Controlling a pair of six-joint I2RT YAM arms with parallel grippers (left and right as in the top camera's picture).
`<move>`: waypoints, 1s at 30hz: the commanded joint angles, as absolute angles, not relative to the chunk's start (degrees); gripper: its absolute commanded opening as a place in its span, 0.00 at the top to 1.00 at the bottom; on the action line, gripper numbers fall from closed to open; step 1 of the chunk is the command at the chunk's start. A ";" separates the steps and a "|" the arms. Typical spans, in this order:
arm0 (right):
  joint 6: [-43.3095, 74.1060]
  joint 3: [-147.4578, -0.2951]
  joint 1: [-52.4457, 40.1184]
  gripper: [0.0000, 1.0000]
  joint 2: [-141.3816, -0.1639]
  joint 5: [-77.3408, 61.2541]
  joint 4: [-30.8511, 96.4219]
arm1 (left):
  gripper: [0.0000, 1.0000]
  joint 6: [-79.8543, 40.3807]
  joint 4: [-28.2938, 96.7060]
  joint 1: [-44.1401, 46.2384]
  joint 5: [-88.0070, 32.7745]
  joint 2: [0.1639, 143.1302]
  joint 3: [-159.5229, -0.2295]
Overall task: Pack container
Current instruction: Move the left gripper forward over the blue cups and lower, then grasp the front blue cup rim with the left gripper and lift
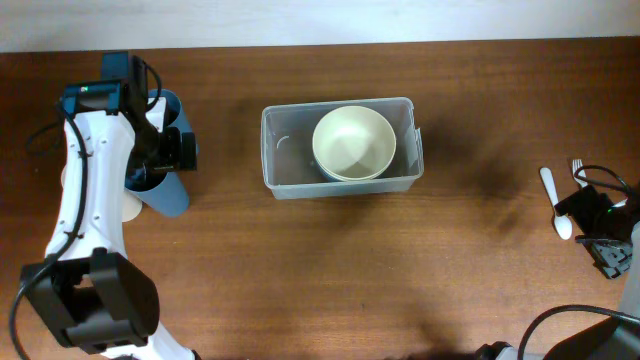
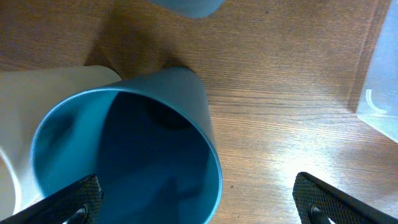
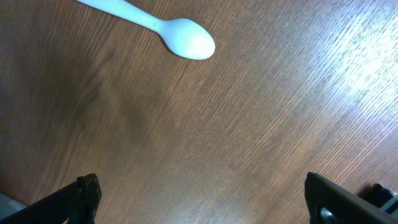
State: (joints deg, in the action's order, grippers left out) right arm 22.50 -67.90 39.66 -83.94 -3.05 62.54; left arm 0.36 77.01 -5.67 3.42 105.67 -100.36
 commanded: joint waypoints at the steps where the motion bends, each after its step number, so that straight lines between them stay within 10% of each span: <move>1: 23.00 -67.92 39.79 0.01 -83.90 -3.18 62.52 | 0.01 0.25 76.75 -5.72 2.66 107.70 -101.30; 30: 23.00 -67.92 39.79 0.01 -83.90 -3.18 62.52 | 0.01 0.23 77.17 -5.72 1.45 109.73 -99.48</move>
